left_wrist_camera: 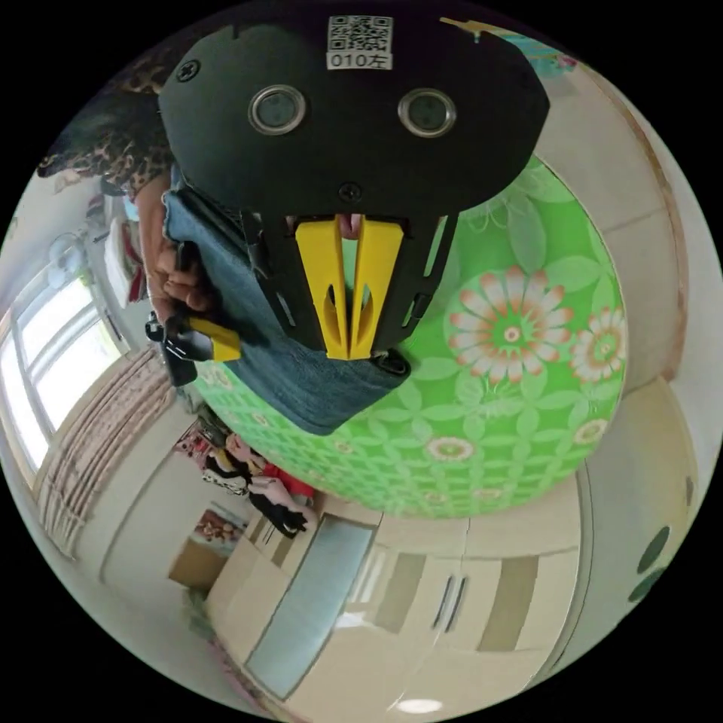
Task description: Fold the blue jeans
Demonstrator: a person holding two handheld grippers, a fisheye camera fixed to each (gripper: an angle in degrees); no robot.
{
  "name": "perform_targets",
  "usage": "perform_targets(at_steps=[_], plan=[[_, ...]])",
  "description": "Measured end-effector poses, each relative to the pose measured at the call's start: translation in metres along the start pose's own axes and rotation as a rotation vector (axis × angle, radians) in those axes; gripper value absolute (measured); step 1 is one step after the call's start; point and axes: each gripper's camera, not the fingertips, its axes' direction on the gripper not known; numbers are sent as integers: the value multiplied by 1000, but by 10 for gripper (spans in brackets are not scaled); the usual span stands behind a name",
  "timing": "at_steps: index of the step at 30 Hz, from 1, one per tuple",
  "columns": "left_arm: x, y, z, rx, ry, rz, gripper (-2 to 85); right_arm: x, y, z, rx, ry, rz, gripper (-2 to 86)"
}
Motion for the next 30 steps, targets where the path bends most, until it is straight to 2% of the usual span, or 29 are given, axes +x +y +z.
perform_targets(at_steps=[1, 2, 3, 4, 5, 6, 9, 11, 12, 14, 18, 22, 24, 27, 30], plan=[[3, 1, -11, 26, -73, -12, -3, -1, 0, 1, 0, 4, 0, 22], [8, 2, -27, 71, -222, -33, -3, -1, 0, 2, 0, 7, 3, 22], [10, 2, -36, 105, -258, -39, -3, -2, 0, 3, 2, 7, 10, 23], [15, 2, -57, 200, -206, -20, -3, -3, 0, 5, 3, 7, 12, 23], [23, 0, -73, 293, -70, 51, -3, -3, -1, 7, 2, 12, 14, 23], [28, -5, -76, 309, -26, 87, -3, -5, -2, 11, -12, 30, 19, 23], [44, -48, -30, 92, -64, 145, -3, -10, -3, 21, -28, 73, 22, 23], [30, -57, 36, -170, -22, 97, -3, -12, -1, 24, -26, 87, 36, 23], [29, -53, 46, -205, -34, 110, -3, -14, 1, 28, -43, 84, 34, 23], [30, -35, 48, -160, -52, 122, -3, -18, 3, 35, -68, 94, 35, 23], [55, -19, 40, -155, -175, 176, -3, -43, 7, 60, -198, 280, -6, 20], [46, -4, 28, -126, -114, 90, -3, -86, -8, 63, -189, 555, -72, 14], [51, 6, 21, -121, -117, 81, -3, -99, -19, 65, -210, 562, -116, 13], [71, 22, 11, -172, -135, 153, -3, -95, -27, 84, -360, 455, -136, 13], [82, 37, -11, -247, -15, 259, -3, -77, -17, 108, -476, 470, -113, 15]])
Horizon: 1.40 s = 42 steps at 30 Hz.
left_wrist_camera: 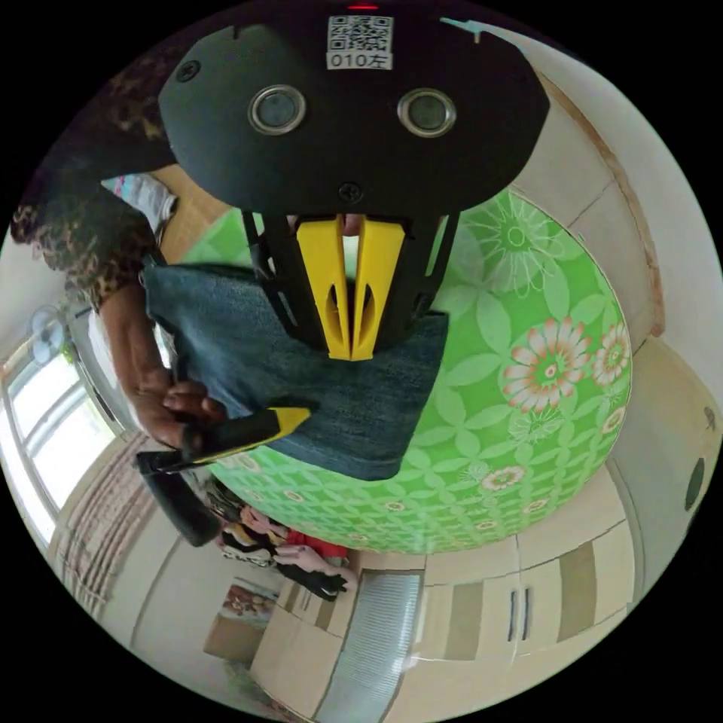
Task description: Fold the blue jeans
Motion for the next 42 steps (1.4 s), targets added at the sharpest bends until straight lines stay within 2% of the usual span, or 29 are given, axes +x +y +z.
perform_targets(at_steps=[1, 2, 4, 6, 7, 10, 13, 15, 17, 20, 25, 27, 28, 30, 31, 32, 34, 35, 38, 41, 42], plan=[[-2, 10, -13, 42, 56, 23, -3, -3, 5, 2, 25, -51, -48, 16], [-9, 22, -31, 159, 58, -10, -3, -5, 7, 0, 34, -69, -71, 17], [-26, 33, -45, 274, 8, -120, -3, -21, 5, -17, 115, -110, -126, 19], [-42, 32, -29, 218, 64, -161, -3, -33, -6, -32, 166, -95, -138, 20], [-47, 29, -6, 115, 106, -170, -3, -39, -16, -36, 174, -56, -125, 20], [-42, 47, -1, 183, 82, -196, -3, -42, -45, -23, 151, 83, -59, 19], [-33, 53, -1, 204, 28, -185, -2, -31, -65, 4, 92, 20, -28, 17], [-28, 55, -2, 204, 8, -173, -2, -20, -72, 19, 40, 74, -3, 14], [-24, 57, -3, 199, -13, -160, -3, 2, -71, 15, 91, -70, 62, 13], [-23, 63, -4, 216, -9, -164, -2, 30, -63, 4, 184, -120, 196, 15], [-19, 68, -6, 222, -17, -165, -2, -15, -63, 15, 148, 208, 106, 18], [-17, 70, -7, 227, -24, -164, -2, -31, -55, 10, 192, 226, 93, 17], [-16, 72, -7, 229, -25, -164, -2, -42, -49, 5, 228, 80, 1, 17], [-15, 72, -8, 228, -30, -163, -2, -52, -49, 9, 169, 23, -54, 17], [-14, 73, -8, 226, -32, -161, -2, -56, -54, 24, 87, 208, -31, 16], [-13, 74, -9, 226, -37, -161, -2, -54, -56, 34, 43, 307, -18, 15], [-10, 75, -9, 224, -53, -159, -2, -36, -56, 32, 63, 269, 27, 13], [-8, 75, -9, 220, -69, -155, -2, -28, -55, 29, 84, 319, 79, 12], [-2, 76, -10, 220, -108, -144, -1, 3, -37, 11, 179, 286, 231, 16], [-4, 77, -12, 222, -97, -142, -1, 14, 6, -18, 413, 44, 153, 23], [-7, 77, -13, 230, -82, -144, -1, 22, 28, -32, 490, -99, 139, 25]])
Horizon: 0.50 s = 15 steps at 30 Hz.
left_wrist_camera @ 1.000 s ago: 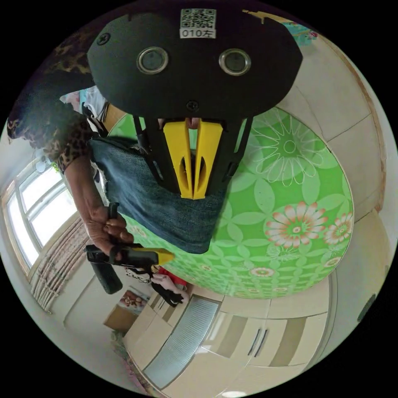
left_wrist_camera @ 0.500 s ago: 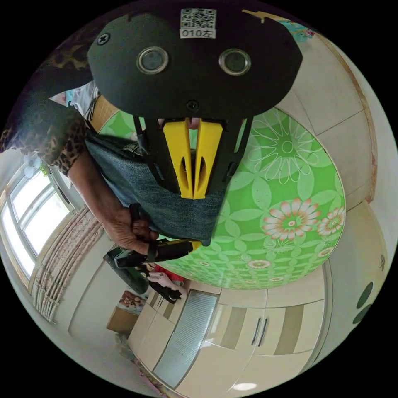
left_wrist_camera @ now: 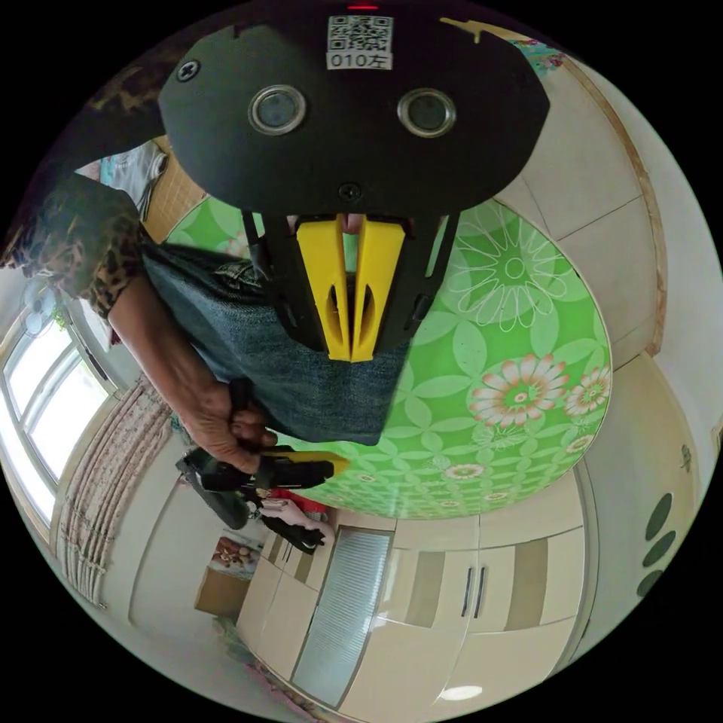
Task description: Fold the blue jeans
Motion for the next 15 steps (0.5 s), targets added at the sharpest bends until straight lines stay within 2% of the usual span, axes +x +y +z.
perform_targets(at_steps=[1, 3, 5, 7, 10, 13, 15], plan=[[-7, 2, -4, 18, 43, -9, 0, 1, 14, -23, 37, -146, -36, 29], [-22, 4, -18, 71, 125, -33, 1, -8, 42, -60, 85, -216, -121, 36], [-46, 1, -50, 185, 158, -80, 6, -15, 75, -97, 90, -125, -101, 59], [-64, -10, -64, 209, 175, -86, 14, -18, 130, -143, 102, 44, -30, 103], [-96, -32, -57, 126, 357, -122, 33, -2, 197, -193, 162, 222, 125, 141], [-77, -35, -58, 177, 414, -65, 29, 29, 245, -219, 231, 183, 251, 164], [-41, -40, -47, 139, 430, 11, 24, 44, 256, -218, 240, 167, 286, 174]])
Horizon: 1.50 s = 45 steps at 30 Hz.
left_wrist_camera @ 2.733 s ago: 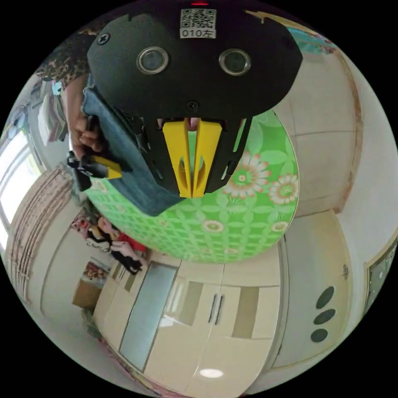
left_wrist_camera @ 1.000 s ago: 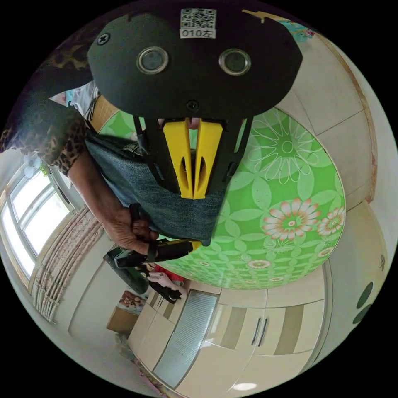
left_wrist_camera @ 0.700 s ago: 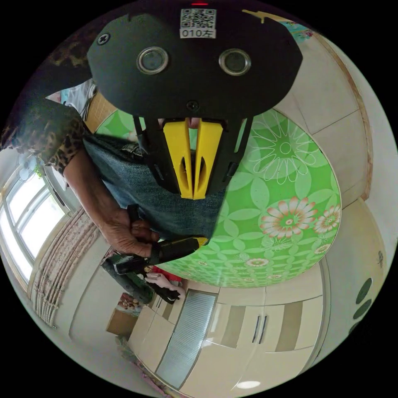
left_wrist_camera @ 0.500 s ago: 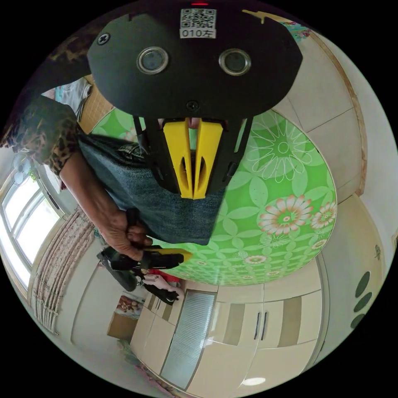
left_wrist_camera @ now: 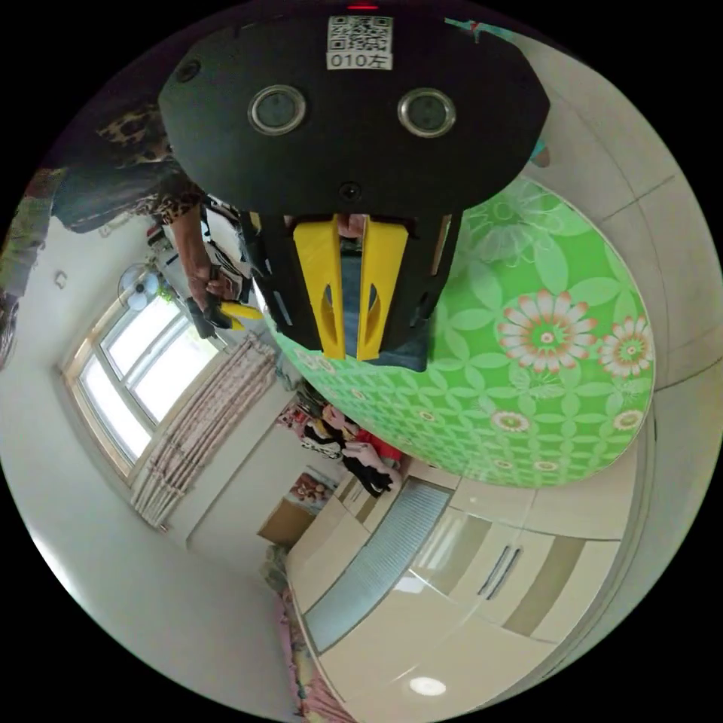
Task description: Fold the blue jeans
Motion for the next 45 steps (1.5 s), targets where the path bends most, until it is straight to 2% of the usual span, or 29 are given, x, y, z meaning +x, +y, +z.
perform_targets(at_steps=[3, 7, 11, 14, 19, 23, 25, 28, 31, 33, 36, 39, 41, 45], plan=[[38, 3, 55, -113, -11, 80, 19, 17, -5, 17, -47, -31, -1, 185], [43, 18, 113, -271, -37, 26, 8, 32, -18, 38, -76, -67, -19, 171], [41, 18, 117, -270, -90, -9, 0, 35, -27, 54, -92, -69, -52, 148], [43, 15, 122, -292, -128, -7, -1, 29, -30, 72, -143, 10, -104, 113], [37, 10, 113, -358, -3, -16, 6, 43, -27, 74, -202, -63, -129, 69], [6, -13, 50, -196, -142, -52, 41, 56, -11, 69, -168, -82, -129, 63], [-27, -30, 43, -217, -124, -98, 64, 57, -4, 69, -150, -63, -145, 64], [-82, -51, 59, -342, -56, -185, 104, 59, 4, 71, -141, -54, -169, 68], [-114, -61, 81, -464, -84, -231, 130, 67, 11, 75, -131, -78, -173, 71], [-124, -61, 99, -530, -65, -243, 137, 75, 13, 77, -128, -114, -164, 73], [-132, -66, 110, -527, -45, -248, 141, 84, 12, 85, -144, -162, -156, 77], [-134, -66, 136, -614, 87, -220, 139, 88, 8, 96, -182, -180, -147, 82], [-136, -67, 147, -654, 86, -221, 135, 91, 7, 102, -197, -212, -135, 89], [-153, -60, 153, -656, 187, -278, 129, 101, 16, 111, -205, -294, -125, 109]])
